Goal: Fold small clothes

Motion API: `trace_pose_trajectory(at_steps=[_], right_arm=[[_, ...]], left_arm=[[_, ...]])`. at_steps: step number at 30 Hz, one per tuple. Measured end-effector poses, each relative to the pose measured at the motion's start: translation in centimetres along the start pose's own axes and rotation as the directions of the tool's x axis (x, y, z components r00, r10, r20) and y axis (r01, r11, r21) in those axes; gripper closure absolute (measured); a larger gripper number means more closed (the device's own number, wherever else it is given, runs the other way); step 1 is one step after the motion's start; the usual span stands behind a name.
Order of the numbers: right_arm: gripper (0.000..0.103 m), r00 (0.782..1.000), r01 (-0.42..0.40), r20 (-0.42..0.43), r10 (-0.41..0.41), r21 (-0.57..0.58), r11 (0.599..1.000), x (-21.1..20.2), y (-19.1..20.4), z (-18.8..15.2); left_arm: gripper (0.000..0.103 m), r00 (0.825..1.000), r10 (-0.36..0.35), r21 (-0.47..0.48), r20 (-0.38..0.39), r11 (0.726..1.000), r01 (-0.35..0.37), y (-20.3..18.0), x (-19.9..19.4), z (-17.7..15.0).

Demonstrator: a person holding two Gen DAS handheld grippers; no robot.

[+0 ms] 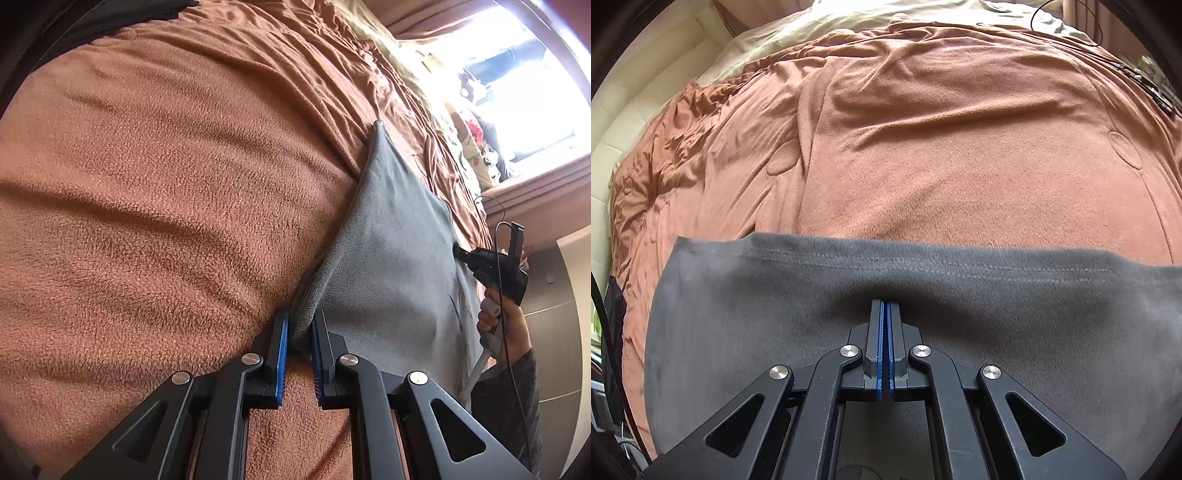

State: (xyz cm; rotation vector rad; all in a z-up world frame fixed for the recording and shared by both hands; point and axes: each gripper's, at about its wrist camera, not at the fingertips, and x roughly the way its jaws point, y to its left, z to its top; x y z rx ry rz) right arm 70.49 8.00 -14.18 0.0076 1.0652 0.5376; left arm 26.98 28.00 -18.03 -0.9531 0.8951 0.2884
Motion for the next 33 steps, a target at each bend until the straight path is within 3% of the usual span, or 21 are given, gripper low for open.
trace_pose_trajectory(at_steps=[2, 6, 10, 14, 26, 33], right_arm=[[0.103, 1.0, 0.011, 0.0, -0.011, 0.006, 1.0, 0.5, 0.0, 0.8], [0.103, 1.0, 0.003, -0.009, -0.002, 0.036, 0.999, 0.9, -0.2, 1.8], [0.103, 0.997, -0.071, -0.002, 0.072, 0.045, 0.996, -1.0, 0.0, 1.1], [0.103, 0.998, -0.06, -0.014, 0.06, -0.018, 0.998, -3.3, 0.9, -0.7], [0.103, 0.988, -0.142, -0.066, 0.141, -0.021, 0.99, -8.8, 1.4, -8.3], [0.103, 0.98, -0.184, -0.08, 0.185, 0.014, 0.983, -10.7, 0.3, -13.4]], left_arm=[[0.091, 1.0, 0.007, 0.004, -0.005, 1.0, -0.007, -0.3, 0.0, 0.1], [0.081, 1.0, 0.01, 0.01, -0.021, 1.0, -0.01, -0.7, 0.2, 0.4], [0.075, 0.999, -0.004, -0.012, -0.034, 1.0, 0.004, -0.7, 0.4, 0.5], [0.075, 0.999, -0.01, -0.034, -0.031, 0.999, 0.009, -0.8, 0.7, 0.5], [0.074, 0.999, -0.031, -0.073, -0.024, 0.997, 0.029, -0.5, 0.3, -0.2], [0.067, 0.998, -0.063, -0.108, -0.008, 0.992, 0.062, -0.1, 0.4, -0.2]])
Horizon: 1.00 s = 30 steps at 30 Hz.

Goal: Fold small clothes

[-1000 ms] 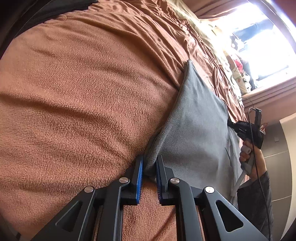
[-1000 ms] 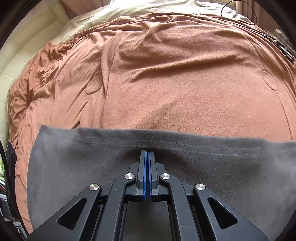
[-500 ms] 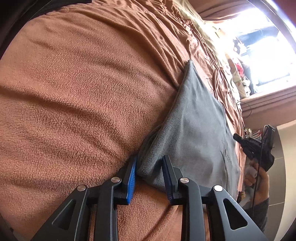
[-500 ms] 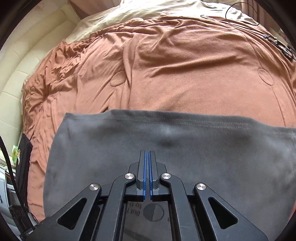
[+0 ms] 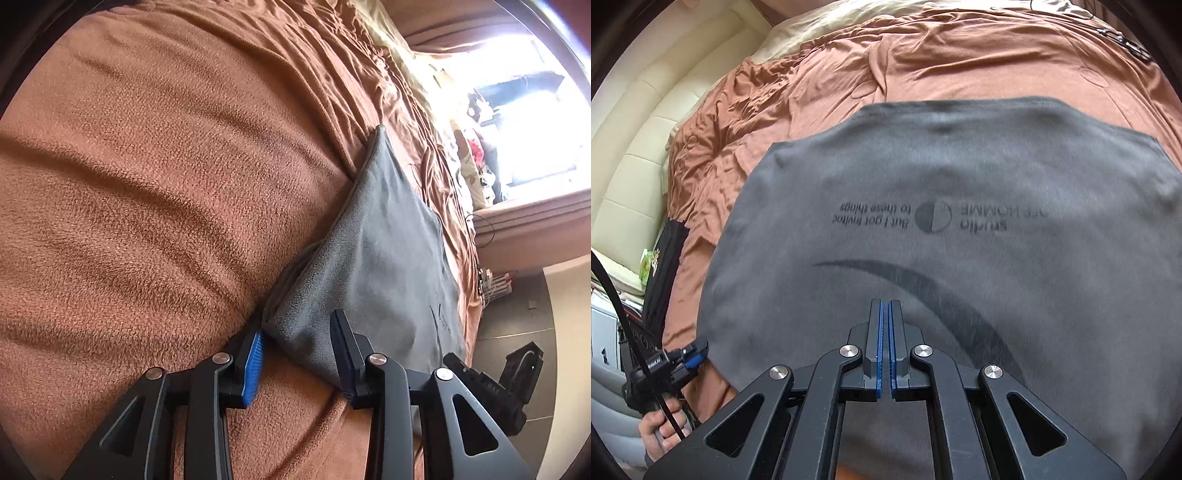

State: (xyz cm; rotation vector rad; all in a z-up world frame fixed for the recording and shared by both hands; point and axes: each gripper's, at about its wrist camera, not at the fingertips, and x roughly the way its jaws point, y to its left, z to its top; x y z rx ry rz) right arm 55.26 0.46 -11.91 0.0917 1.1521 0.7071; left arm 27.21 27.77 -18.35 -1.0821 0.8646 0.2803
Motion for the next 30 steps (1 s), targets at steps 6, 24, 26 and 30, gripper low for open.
trace_pose_trajectory(at_steps=[6, 24, 26, 30], right_arm=[[0.103, 1.0, -0.023, 0.014, 0.023, 0.019, 1.0, -0.9, -0.3, -3.2], [0.103, 0.999, 0.014, 0.039, -0.012, -0.054, 0.998, -0.8, 2.2, -8.0], [0.103, 1.0, 0.021, 0.022, -0.02, -0.045, 0.999, -0.3, 2.1, -8.4], [0.103, 1.0, 0.023, 0.011, -0.022, -0.032, 0.999, 0.0, 2.5, -9.2]], left_arm=[[0.091, 0.999, 0.031, 0.007, 0.013, 0.999, -0.031, -0.4, 0.0, 0.3], [0.097, 0.97, -0.241, 0.136, 0.042, 0.963, 0.233, -9.4, -5.4, 1.7], [0.097, 0.964, -0.263, 0.141, 0.034, 0.956, 0.256, -10.5, -5.5, 1.8], [0.097, 0.952, -0.306, 0.153, 0.013, 0.941, 0.301, -13.1, -5.6, 1.9]])
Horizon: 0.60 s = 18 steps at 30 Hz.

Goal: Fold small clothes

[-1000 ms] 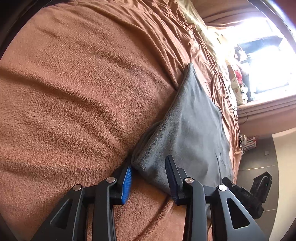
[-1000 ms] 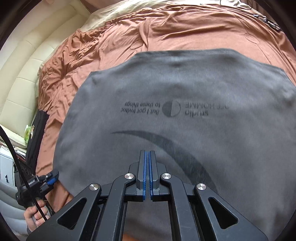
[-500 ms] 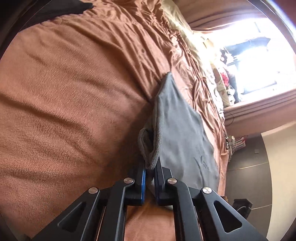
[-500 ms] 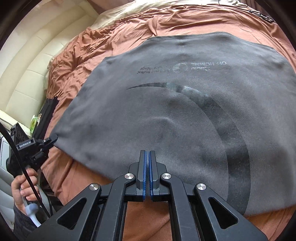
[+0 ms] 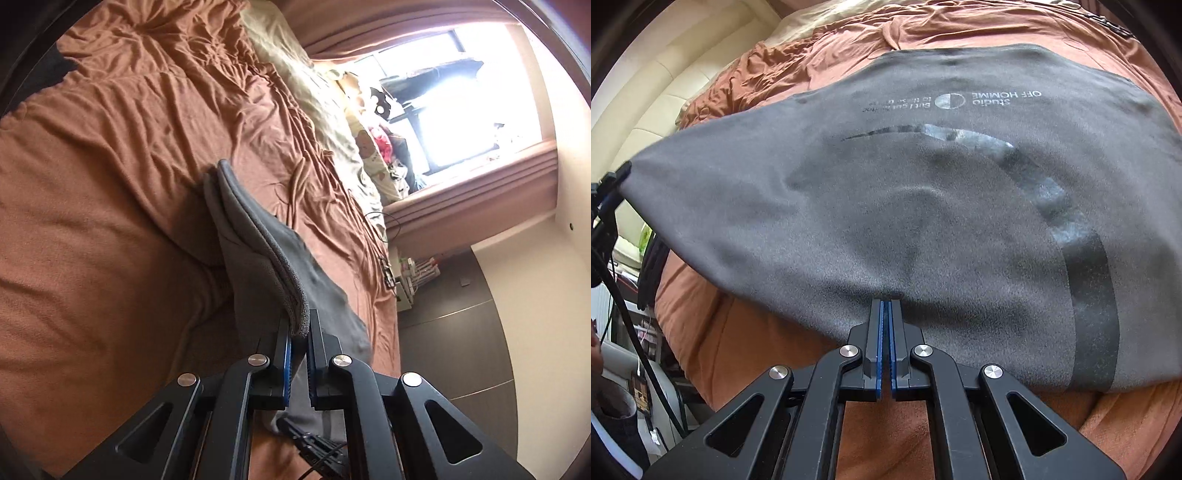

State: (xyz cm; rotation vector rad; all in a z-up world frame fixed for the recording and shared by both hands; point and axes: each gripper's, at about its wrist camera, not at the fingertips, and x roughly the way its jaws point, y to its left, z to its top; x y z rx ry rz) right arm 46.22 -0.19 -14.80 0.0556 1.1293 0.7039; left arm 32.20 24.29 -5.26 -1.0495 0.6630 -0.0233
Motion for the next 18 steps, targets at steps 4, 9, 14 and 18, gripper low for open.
trace_pose_trajectory(at_steps=[4, 9, 14, 18], right_arm=[[0.103, 1.0, -0.018, -0.021, 0.018, 0.0, 1.0, -0.7, 0.0, -0.2], [0.103, 1.0, -0.025, 0.015, 0.024, 0.038, 0.999, -3.4, -1.4, -0.2], [0.103, 0.995, -0.064, 0.078, 0.058, 0.072, 0.995, -7.1, -3.2, -0.4], [0.103, 0.982, -0.074, 0.178, 0.057, 0.09, 0.993, -10.8, -4.9, -0.9]], left_arm=[[0.097, 0.999, -0.031, 0.013, -0.017, 0.999, 0.031, -2.1, 0.6, 0.3], [0.097, 0.997, -0.062, 0.035, -0.038, 0.997, 0.064, -4.7, 1.6, 0.2], [0.097, 0.994, -0.085, 0.067, -0.067, 0.994, 0.089, -7.8, 2.9, 0.0], [0.097, 0.991, -0.093, 0.106, -0.096, 0.989, 0.103, -10.4, 4.2, -0.7]])
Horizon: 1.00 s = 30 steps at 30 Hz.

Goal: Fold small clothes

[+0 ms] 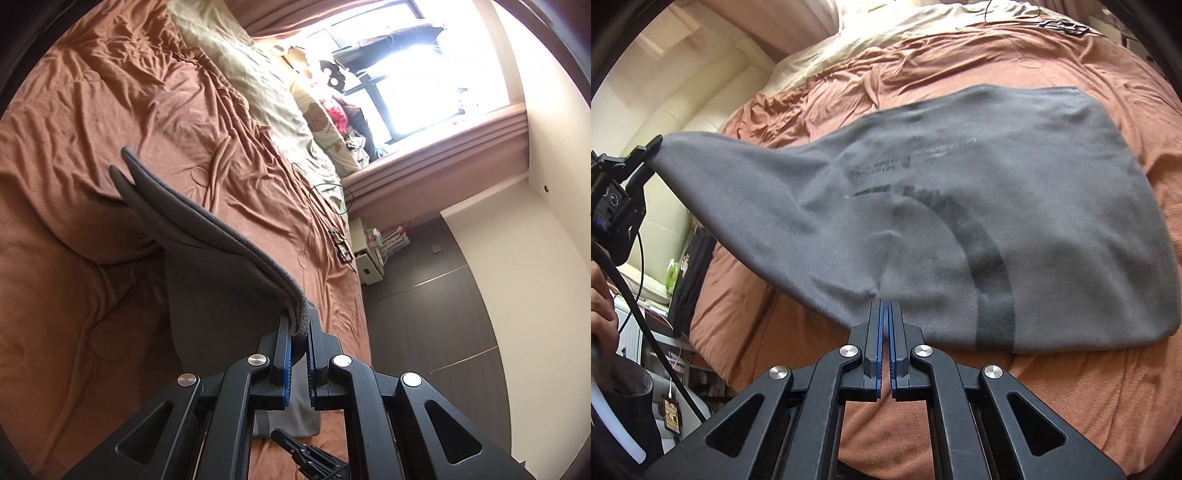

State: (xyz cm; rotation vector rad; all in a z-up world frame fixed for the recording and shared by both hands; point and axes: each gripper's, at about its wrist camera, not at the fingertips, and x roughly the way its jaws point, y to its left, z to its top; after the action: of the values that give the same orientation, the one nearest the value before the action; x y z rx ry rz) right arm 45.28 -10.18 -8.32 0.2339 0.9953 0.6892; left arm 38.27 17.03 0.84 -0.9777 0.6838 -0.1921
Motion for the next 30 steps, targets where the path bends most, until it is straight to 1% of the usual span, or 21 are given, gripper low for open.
trace_pose_trajectory(at_steps=[2, 3, 4, 5, 7, 8, 11, 18, 20, 27, 30], right_arm=[[0.102, 0.999, 0.007, 0.043, -0.006, -0.021, 1.0, -1.7, -0.3, 0.0], [0.099, 0.998, 0.008, 0.059, -0.006, -0.028, 1.0, -2.5, -0.5, -0.1], [0.085, 0.997, 0.005, 0.071, -0.003, -0.029, 1.0, -3.1, -0.8, -0.2], [0.059, 0.996, 0.003, 0.086, -0.001, -0.027, 1.0, -3.8, -1.1, -0.4], [0.035, 0.991, 0.024, 0.134, -0.02, -0.029, 0.999, -5.3, -1.7, -0.9], [0.035, 0.988, 0.038, 0.152, -0.033, -0.032, 0.999, -5.8, -2.0, -1.1], [0.035, 0.987, 0.038, 0.158, -0.034, -0.024, 0.999, -7.1, -3.0, -1.7], [0.035, 0.98, 0.075, 0.184, -0.079, 0.027, 0.997, -10.6, -5.9, -2.8], [0.035, 0.978, 0.087, 0.187, -0.094, 0.042, 0.995, -11.3, -6.3, -2.6], [0.035, 0.971, 0.111, 0.199, -0.131, 0.109, 0.988, -13.9, -8.4, -3.8], [0.035, 0.969, 0.124, 0.199, -0.149, 0.132, 0.983, -14.6, -9.0, -4.3]], left_arm=[[0.097, 1.0, -0.007, 0.02, -0.02, 1.0, 0.008, -1.3, 1.1, -0.3], [0.097, 1.0, -0.01, 0.029, -0.029, 1.0, 0.011, -1.8, 1.6, -0.4], [0.097, 0.999, -0.012, 0.04, -0.039, 0.999, 0.014, -2.5, 2.1, -0.6], [0.097, 0.999, -0.014, 0.05, -0.05, 0.999, 0.017, -3.0, 2.6, -0.8], [0.097, 0.997, -0.013, 0.07, -0.073, 0.997, 0.018, -4.2, 3.9, -1.3], [0.097, 0.996, -0.01, 0.08, -0.084, 0.997, 0.017, -4.6, 4.5, -1.5], [0.097, 0.993, -0.001, 0.111, -0.119, 0.994, 0.014, -5.8, 6.2, -2.4], [0.097, 0.979, 0.024, 0.163, -0.201, 0.987, 0.009, -8.1, 10.2, -4.8], [0.097, 0.974, 0.029, 0.176, -0.227, 0.984, 0.012, -8.6, 11.3, -5.6], [0.097, 0.953, 0.054, 0.229, -0.297, 0.973, 0.016, -10.5, 14.8, -8.7], [0.097, 0.941, 0.068, 0.247, -0.332, 0.969, 0.017, -10.9, 16.4, -10.2]])
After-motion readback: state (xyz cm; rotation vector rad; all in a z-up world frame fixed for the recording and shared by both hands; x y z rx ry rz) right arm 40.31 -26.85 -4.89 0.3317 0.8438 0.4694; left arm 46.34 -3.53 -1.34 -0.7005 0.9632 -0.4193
